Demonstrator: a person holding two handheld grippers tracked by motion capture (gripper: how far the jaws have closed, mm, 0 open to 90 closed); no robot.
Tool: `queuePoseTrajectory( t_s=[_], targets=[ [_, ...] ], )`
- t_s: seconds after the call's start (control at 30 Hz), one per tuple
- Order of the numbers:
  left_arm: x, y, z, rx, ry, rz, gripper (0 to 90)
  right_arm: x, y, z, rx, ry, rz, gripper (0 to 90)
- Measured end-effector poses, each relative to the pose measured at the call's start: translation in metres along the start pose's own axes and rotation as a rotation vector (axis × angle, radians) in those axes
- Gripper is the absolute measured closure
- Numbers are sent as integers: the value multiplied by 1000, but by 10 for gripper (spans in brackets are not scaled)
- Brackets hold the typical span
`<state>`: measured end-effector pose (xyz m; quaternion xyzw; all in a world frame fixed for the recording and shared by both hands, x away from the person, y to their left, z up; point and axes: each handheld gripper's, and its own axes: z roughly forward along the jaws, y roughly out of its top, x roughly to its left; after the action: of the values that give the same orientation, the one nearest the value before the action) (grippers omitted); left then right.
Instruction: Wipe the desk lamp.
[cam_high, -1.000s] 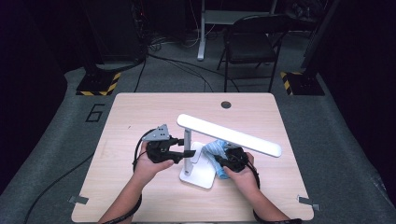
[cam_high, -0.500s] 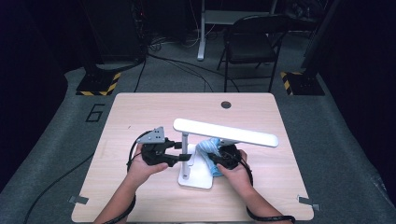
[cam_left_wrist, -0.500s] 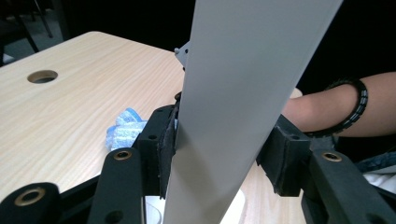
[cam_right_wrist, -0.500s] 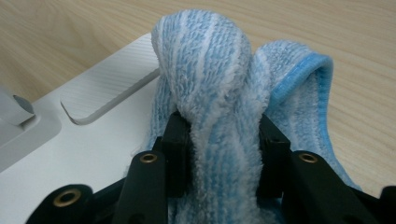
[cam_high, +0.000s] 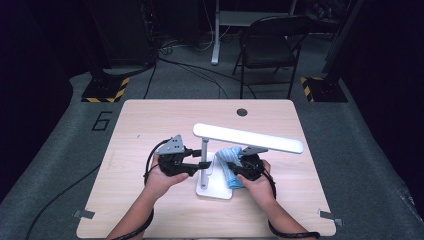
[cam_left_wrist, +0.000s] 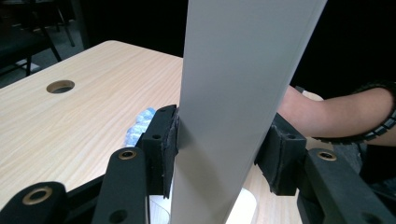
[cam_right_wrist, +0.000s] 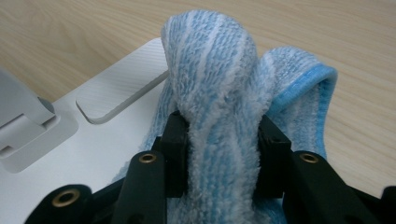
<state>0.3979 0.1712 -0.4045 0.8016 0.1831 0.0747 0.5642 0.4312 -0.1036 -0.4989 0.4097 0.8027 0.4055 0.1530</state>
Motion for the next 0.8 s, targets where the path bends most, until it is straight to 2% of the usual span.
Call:
queuePoseTrajectory(
  t_s=[0.1, 0.23, 0.37, 0.47, 0.5, 0.63, 0.67, 0.8],
  targets=[
    [-2, 3, 9, -3, 4, -19, 519, -8, -3, -6, -9, -19, 11, 618],
    [-3, 7, 18, 10, -26, -20, 507, -20, -9, -14, -10, -54, 28, 616],
    [-5, 10, 25, 22, -75, -18, 497, -30, -13, -19, -2, -74, 66, 616],
    [-4, 11, 31, 38, -130, -25, 475, -35, -13, -21, 1, -95, 60, 616],
    [-3, 11, 34, 49, -145, -21, 464, -36, -14, -22, -3, -99, 60, 616],
    [-4, 9, 47, 84, -139, 18, 468, -39, -16, -24, -3, -104, 70, 616],
    [-5, 8, 48, 81, -131, 25, 473, -40, -17, -24, -4, -105, 63, 616],
    [-3, 7, 48, 71, -168, 28, 482, -41, -18, -26, 1, -104, 74, 616]
  ],
)
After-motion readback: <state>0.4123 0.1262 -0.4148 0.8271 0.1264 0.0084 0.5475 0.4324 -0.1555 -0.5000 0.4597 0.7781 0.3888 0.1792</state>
